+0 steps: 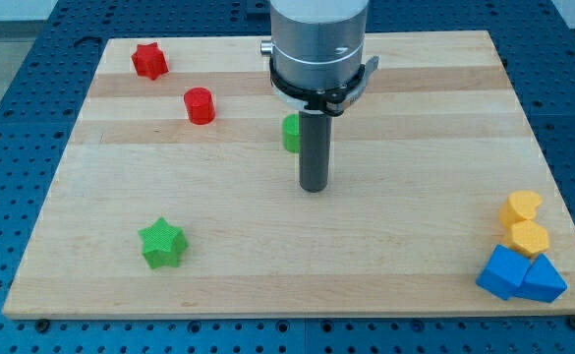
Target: Move your arm closer to green star
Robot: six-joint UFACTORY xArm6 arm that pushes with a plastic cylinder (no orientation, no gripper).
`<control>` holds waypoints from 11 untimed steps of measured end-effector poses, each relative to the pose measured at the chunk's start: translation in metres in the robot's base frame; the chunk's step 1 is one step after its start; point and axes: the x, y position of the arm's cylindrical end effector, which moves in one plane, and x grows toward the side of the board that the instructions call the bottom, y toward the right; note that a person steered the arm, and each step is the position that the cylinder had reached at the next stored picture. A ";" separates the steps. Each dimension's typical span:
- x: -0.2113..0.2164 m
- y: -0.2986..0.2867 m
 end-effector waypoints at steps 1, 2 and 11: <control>0.013 0.000; 0.026 0.000; 0.114 -0.105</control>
